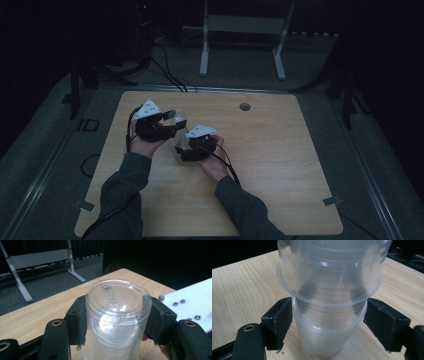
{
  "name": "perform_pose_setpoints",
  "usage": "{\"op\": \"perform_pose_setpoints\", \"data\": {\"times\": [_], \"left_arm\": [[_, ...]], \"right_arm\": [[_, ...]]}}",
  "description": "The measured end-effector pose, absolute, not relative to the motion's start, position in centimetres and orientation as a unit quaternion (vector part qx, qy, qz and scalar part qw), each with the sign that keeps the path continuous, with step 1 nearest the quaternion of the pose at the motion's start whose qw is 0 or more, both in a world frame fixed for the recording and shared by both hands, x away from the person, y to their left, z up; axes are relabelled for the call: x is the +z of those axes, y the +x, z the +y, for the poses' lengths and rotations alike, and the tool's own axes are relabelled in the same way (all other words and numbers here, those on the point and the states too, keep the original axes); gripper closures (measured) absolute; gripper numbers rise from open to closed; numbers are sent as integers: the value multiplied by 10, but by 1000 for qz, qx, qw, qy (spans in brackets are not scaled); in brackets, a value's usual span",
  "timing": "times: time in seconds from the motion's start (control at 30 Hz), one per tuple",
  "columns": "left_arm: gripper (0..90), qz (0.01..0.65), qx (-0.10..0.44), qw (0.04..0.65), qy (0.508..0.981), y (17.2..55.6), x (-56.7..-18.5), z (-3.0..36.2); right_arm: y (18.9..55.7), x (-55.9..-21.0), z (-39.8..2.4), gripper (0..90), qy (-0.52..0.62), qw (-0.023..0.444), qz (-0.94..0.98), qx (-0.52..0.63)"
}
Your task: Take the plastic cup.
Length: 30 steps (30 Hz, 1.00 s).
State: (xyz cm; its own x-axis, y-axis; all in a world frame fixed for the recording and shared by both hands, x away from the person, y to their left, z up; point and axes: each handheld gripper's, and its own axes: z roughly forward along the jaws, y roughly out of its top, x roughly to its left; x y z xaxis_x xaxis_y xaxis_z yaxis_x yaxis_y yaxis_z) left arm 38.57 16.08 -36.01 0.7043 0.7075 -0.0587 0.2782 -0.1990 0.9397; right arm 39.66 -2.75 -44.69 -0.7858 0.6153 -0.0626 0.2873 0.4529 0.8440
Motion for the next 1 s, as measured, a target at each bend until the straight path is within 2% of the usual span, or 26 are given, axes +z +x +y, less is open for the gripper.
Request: {"op": "perform_pose_setpoints", "data": {"times": [1.0], "left_arm": [[415, 316, 221, 563, 732, 376, -318, 169]], "right_arm": [[396, -448, -28, 235, 271, 184, 834, 444]]}}
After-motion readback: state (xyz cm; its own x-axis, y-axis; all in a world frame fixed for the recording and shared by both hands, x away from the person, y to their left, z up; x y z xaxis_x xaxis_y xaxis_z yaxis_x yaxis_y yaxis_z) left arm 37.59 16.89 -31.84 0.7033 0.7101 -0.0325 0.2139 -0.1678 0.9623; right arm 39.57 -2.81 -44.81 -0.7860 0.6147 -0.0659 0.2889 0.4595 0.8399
